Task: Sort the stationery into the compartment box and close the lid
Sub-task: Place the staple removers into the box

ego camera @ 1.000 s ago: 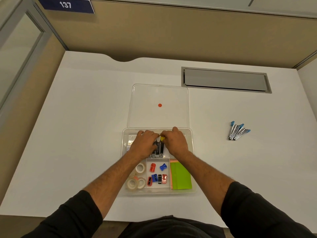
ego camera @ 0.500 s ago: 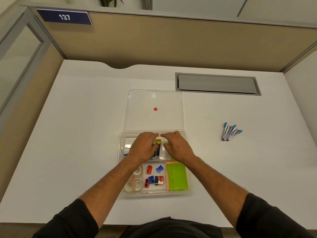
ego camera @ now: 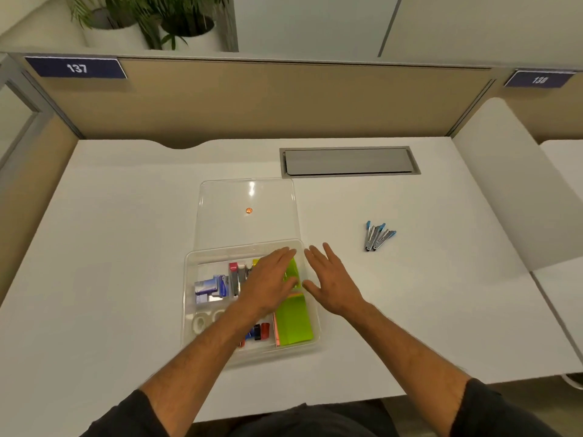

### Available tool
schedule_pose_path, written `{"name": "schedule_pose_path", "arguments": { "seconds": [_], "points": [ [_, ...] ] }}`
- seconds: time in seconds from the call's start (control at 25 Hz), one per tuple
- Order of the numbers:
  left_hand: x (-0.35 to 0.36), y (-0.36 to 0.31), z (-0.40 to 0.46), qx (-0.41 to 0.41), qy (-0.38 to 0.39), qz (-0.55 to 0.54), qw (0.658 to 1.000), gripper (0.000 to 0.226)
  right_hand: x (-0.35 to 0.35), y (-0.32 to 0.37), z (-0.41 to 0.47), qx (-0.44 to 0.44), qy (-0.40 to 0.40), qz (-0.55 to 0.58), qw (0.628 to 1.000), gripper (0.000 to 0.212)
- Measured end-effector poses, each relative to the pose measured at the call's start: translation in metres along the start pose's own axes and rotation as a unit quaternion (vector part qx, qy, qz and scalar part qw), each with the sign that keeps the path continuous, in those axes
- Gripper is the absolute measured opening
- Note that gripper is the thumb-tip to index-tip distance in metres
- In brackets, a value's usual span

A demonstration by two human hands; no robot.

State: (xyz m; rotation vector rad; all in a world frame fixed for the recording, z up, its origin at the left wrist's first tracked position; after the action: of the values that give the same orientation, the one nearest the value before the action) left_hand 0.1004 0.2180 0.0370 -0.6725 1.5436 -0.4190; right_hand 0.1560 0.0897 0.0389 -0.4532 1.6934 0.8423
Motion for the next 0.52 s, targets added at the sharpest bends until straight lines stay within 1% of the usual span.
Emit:
{"name": "schedule_pose_path", "arguments": {
  "seconds": [0.08, 0.36, 0.52],
  "points": [
    [0.008, -0.015, 0.002, 0.003, 0.001, 0.002, 1.0, 0.067, -0.001, -0.02, -0.009, 0.012, 0.012, -0.012, 1.0, 0.07],
    [0.033, -0.07, 0.029, -0.003, -0.004, -0.001, 1.0, 0.064, -0.024, -0.092, -0.025, 0.036, 0.002, -0.018, 0.999, 0.072],
    [0.05, -0.093, 0.048, -0.004, -0.008, 0.002, 1.0, 0.062, -0.03, -0.135, -0.031, 0.058, 0.011, -0.007, 0.998, 0.071]
  ]
}}
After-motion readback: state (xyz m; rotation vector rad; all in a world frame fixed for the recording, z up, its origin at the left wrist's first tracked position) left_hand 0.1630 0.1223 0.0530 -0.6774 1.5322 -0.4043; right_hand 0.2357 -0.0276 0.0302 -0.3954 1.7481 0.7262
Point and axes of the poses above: each hand's wrist, its own z-axis towards the middle knuckle, its own x-axis out of the palm, y = z × x, the point moved 8 cm from there along z, towards the middle knuckle, and after that the axes turned 5 degrees about -z, right-handed, at the moved point
